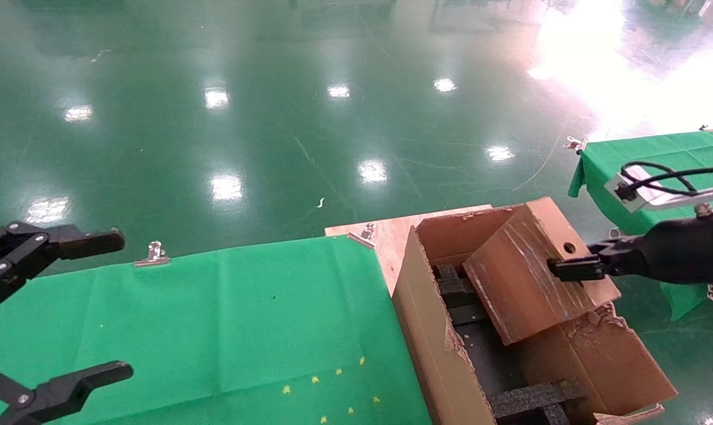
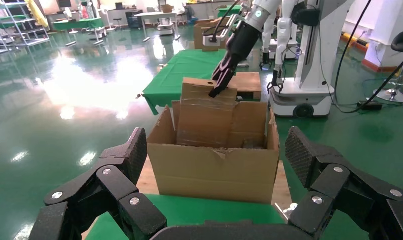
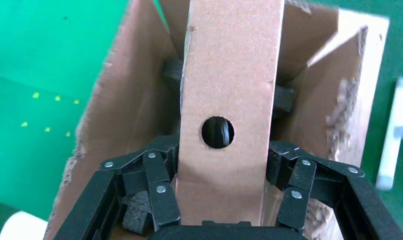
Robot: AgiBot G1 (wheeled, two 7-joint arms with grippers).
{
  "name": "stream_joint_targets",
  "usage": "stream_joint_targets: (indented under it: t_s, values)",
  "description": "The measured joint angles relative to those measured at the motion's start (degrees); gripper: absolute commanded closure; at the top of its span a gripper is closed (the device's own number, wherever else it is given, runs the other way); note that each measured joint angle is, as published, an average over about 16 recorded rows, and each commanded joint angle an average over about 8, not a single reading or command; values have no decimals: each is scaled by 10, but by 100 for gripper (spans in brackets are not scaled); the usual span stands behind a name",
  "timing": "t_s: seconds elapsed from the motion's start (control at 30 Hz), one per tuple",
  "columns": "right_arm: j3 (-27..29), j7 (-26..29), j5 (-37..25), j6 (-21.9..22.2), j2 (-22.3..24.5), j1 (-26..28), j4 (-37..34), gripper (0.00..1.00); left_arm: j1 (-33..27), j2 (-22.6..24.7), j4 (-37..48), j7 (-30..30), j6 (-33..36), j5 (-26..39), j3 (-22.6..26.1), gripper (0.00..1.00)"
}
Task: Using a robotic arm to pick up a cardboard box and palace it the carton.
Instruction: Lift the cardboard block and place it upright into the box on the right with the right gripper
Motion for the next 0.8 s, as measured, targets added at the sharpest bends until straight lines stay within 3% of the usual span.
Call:
stream_joint_targets:
  t_s: [0.4, 0.8]
  values:
    - [-22, 99, -67, 29, 9, -11, 25, 100, 0, 0, 0, 0, 0, 0, 0, 0]
    - [-40, 131, -84, 67, 1, -40, 29, 100, 0, 0, 0, 0, 0, 0, 0, 0]
